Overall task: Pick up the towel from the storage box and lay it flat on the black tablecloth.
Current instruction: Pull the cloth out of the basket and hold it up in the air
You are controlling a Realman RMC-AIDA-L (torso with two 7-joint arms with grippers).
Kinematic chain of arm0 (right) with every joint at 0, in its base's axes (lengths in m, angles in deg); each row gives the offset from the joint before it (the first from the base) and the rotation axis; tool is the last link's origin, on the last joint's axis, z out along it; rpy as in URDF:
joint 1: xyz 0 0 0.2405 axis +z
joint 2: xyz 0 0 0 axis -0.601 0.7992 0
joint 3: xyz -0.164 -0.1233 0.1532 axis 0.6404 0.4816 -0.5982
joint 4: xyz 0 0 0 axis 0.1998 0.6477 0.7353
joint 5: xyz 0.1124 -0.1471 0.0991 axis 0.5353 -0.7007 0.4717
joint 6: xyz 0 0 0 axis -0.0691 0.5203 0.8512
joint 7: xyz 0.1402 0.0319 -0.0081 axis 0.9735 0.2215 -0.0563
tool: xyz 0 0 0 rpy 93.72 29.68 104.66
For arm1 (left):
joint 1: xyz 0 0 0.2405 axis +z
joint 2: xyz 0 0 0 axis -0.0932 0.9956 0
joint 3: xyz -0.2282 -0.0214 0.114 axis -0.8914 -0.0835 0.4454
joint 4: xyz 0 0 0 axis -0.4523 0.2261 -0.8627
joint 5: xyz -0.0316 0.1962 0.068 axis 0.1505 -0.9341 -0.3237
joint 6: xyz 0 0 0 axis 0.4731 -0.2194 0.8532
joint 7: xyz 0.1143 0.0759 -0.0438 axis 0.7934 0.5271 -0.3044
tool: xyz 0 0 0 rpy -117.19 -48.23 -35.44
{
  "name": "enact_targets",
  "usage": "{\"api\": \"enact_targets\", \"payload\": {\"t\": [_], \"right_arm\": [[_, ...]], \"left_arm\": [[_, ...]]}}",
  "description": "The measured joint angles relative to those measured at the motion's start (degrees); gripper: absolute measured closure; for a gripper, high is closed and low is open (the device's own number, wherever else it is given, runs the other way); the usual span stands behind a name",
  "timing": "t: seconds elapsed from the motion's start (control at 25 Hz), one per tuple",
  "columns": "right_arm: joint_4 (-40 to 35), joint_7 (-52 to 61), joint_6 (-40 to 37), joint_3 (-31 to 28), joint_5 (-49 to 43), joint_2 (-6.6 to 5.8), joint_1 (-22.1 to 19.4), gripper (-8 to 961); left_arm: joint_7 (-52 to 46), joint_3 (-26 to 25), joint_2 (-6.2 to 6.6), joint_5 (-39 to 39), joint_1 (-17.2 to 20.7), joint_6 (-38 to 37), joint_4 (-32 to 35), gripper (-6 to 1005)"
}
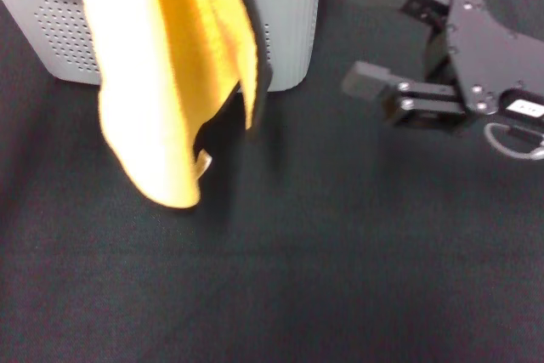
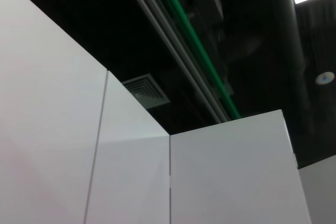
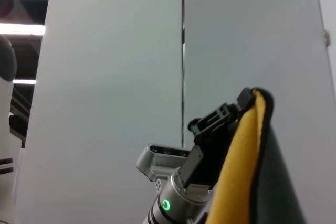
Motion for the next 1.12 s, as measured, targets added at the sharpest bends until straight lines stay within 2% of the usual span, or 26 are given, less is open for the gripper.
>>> {"api": "enact_targets", "payload": {"t": [0.2, 0.36, 0.52, 0.88, 1.12], "right_arm": [[-0.4, -0.9, 4.3, 6.7, 5.9, 0.0, 0.4, 130], [-0.4, -1.2, 9.2, 8.8, 9.3, 0.0, 0.2, 136], [0.1, -1.7, 12.5, 9.4, 11.6, 0.0, 0.2, 141], [-1.4, -1.6, 9.8, 15.2, 15.7, 0.0, 0.4, 154], [-2.1, -1.6, 6.4, 16.8, 16.9, 0.0, -0.1, 163]], "left_arm": [[3.0, 4.5, -0.08, 3.0, 0.2, 0.0, -0.5, 983], [7.1, 8.4, -0.11, 6.9, 1.4, 0.1, -0.5, 984], [8.4, 9.8, -0.11, 8.8, 1.8, 0.0, -0.5, 984], [11.7, 10.9, -0.19, 9.1, 2.2, 0.6, -0.8, 984], [13.1, 10.9, -0.26, 9.1, 1.9, 0.7, -2.1, 984]]}}
